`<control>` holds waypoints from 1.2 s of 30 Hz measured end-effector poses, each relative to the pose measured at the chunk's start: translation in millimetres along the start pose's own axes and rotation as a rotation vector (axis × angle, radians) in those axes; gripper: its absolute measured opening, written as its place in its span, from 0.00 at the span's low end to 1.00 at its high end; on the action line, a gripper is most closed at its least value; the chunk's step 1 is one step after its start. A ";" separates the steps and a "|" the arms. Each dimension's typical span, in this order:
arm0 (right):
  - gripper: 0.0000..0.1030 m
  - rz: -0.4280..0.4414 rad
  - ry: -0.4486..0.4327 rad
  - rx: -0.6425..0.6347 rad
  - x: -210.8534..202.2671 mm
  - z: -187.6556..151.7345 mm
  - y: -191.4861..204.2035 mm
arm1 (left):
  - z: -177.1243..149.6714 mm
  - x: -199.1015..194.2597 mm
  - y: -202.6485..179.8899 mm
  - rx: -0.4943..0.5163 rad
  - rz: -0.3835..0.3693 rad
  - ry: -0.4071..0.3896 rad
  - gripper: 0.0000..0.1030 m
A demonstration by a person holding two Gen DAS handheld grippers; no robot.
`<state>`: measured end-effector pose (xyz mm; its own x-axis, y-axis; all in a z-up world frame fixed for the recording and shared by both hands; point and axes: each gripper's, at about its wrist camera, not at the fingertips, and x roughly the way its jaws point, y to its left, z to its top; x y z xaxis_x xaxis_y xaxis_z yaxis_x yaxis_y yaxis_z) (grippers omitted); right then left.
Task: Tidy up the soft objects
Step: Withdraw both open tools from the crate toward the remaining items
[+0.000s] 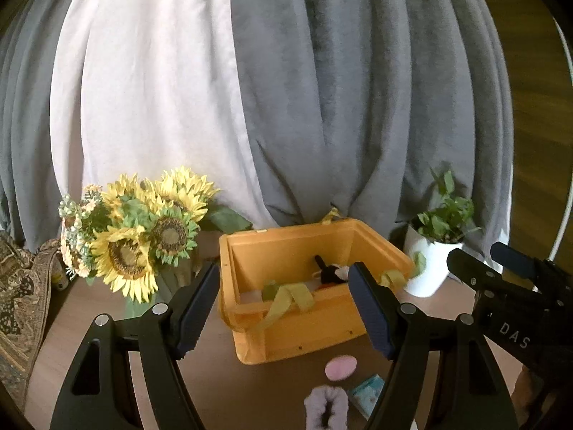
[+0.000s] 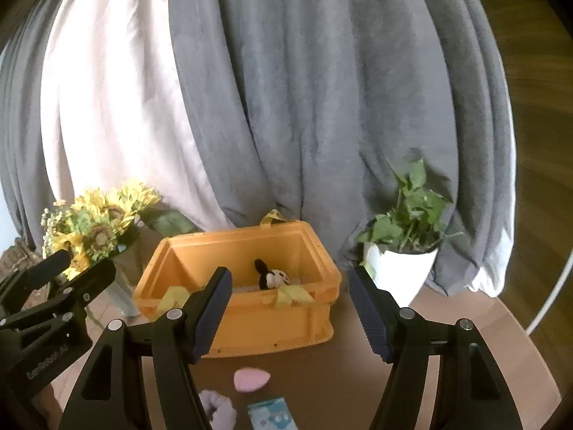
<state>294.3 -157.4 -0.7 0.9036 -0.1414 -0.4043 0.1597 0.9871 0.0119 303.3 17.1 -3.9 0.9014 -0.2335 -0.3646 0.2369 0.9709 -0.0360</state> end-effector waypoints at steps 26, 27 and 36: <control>0.67 -0.088 0.104 0.084 -70.4 -89.2 13.6 | -80.7 -43.5 6.7 0.091 -0.127 0.109 0.72; 0.67 -0.089 0.114 0.088 -69.7 -93.7 13.1 | -83.9 -42.4 6.1 0.093 -0.134 0.118 0.72; 0.67 -0.092 0.214 0.122 -59.4 -132.2 12.5 | -110.6 -30.4 2.7 0.138 -0.189 0.171 0.72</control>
<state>190.1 -126.7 -97.5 0.7804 -0.1982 -0.5930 0.2958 0.9526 0.0708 236.5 32.8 -95.8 0.7649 -0.3861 -0.5157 0.4531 0.8915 0.0046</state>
